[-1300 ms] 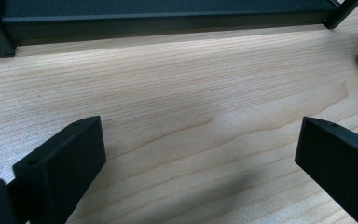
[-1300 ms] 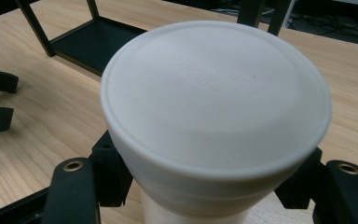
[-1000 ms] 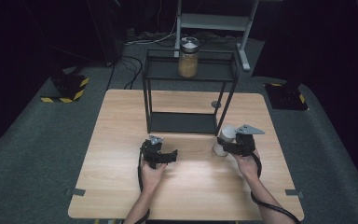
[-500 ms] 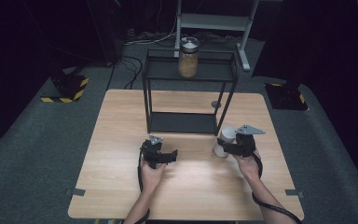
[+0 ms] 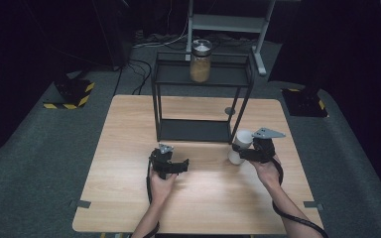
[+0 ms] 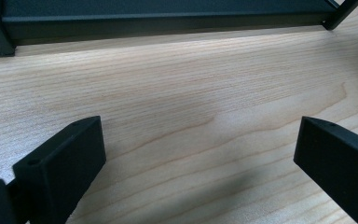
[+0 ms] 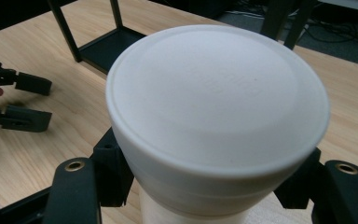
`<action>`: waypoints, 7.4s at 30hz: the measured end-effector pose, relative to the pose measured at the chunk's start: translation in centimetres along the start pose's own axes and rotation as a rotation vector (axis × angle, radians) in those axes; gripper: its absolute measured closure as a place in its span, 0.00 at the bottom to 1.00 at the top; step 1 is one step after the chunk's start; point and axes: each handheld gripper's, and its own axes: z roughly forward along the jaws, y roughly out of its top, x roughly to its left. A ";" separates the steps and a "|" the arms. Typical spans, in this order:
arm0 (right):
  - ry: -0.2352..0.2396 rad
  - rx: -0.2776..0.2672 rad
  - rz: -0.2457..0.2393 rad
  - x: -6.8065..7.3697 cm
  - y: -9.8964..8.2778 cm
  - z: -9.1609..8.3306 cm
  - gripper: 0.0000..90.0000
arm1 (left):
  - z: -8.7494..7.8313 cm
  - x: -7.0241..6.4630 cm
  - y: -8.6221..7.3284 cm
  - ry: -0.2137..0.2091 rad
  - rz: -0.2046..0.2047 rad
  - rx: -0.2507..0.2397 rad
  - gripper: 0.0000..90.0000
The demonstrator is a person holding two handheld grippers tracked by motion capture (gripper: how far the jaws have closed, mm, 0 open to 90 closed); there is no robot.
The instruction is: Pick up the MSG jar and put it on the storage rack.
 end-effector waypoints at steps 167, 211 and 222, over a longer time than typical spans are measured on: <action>-0.042 -0.058 -0.034 -0.2 28.8 -2.9 0.38 | 0.0 0.1 -0.1 -0.003 -0.011 -0.006 0.03; -0.056 -0.150 -0.080 -0.1 24.6 -5.9 0.17 | -0.1 0.1 -0.2 -0.006 -0.012 -0.007 0.04; -0.043 -0.198 -0.088 -1.1 19.9 -8.5 0.17 | -0.1 0.1 -0.2 -0.003 -0.006 -0.006 0.04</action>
